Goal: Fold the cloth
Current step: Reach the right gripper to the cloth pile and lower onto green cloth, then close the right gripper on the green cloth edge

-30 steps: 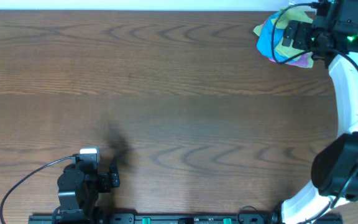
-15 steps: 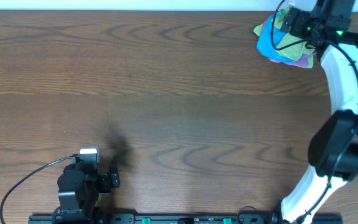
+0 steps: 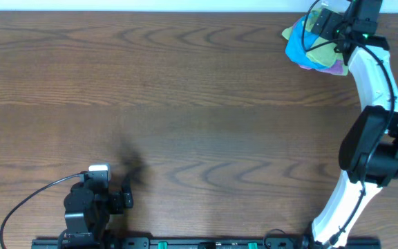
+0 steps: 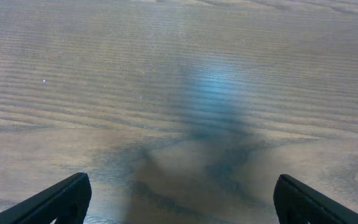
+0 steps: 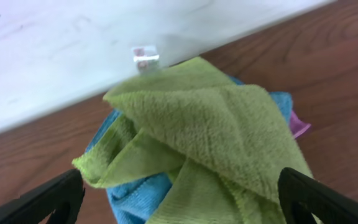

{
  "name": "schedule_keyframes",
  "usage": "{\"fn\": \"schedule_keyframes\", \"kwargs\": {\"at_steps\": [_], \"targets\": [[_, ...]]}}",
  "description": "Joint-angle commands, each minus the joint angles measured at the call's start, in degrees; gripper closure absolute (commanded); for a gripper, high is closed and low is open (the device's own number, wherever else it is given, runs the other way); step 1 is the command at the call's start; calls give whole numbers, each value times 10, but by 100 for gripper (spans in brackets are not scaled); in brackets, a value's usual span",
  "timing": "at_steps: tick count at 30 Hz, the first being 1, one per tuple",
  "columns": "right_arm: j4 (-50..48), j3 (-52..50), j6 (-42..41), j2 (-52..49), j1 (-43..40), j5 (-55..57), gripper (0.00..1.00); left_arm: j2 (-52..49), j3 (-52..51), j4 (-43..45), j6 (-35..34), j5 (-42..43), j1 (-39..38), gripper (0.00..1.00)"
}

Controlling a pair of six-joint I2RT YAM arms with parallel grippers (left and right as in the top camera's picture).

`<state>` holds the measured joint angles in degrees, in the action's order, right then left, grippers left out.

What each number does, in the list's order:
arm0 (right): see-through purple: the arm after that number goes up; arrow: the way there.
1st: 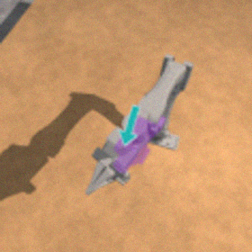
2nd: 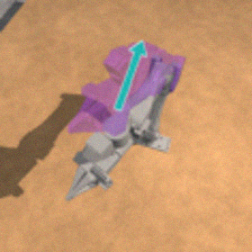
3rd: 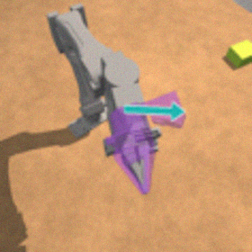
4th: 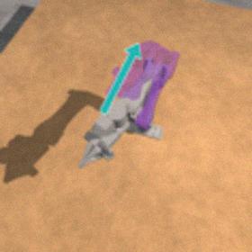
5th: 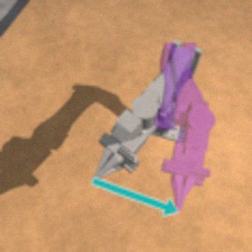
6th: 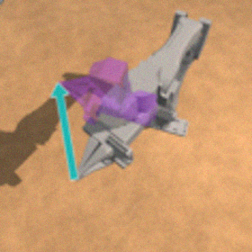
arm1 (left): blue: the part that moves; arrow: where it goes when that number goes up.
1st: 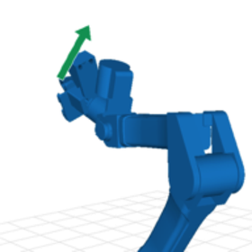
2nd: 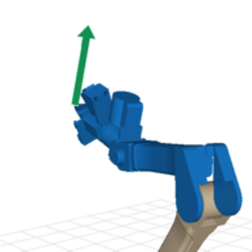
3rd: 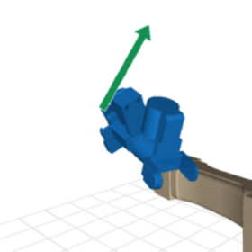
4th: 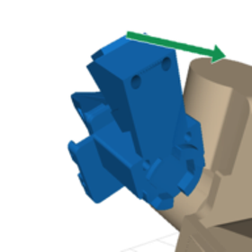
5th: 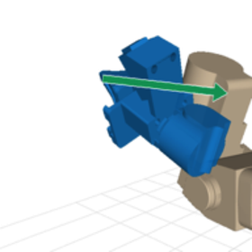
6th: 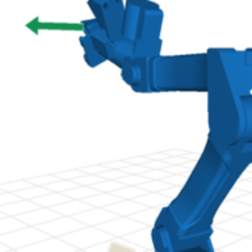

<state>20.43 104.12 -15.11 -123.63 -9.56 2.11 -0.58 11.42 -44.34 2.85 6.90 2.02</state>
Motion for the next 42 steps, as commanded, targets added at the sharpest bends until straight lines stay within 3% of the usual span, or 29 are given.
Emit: {"fn": "schedule_keyframes", "kwargs": {"at_steps": [1,7,10,13,18,21,30,33,34,35,36,37,38,40,42], "targets": [[-3,12,-11,-30,-1,26,1,4,-12,-8,4,2,-3,5],[-16,12,0,-59,-3,50,3,4,-12,-8,4,2,-3,5],[-21,12,2,-71,-3,52,13,4,-12,-8,4,2,-3,5],[-20,12,1,-75,-3,52,30,4,-12,-8,4,2,-3,5],[-18,12,2,-70,-1,52,81,4,-12,-8,4,2,-3,5],[-16,12,2,-56,0,52,98,4,-12,-8,4,2,-3,5],[16,12,35,12,3,57,98,4,-12,-8,4,2,-3,5],[31,12,42,28,3,59,89,4,-12,-8,4,2,-3,5],[38,12,46,34,3,59,67,4,-12,-8,4,2,-3,5],[41,12,52,35,3,59,59,4,-12,-8,4,2,-3,5],[47,12,55,35,3,59,60,4,-12,-8,4,2,-3,5],[52,12,57,35,3,59,75,4,-12,-8,4,2,-3,5],[59,12,58,35,3,59,80,4,-12,-8,4,2,-3,5],[69,12,59,35,3,59,77,4,-12,-8,4,2,-3,5],[71,12,60,35,3,63,94,4,-12,-8,4,2,-3,5]]}}
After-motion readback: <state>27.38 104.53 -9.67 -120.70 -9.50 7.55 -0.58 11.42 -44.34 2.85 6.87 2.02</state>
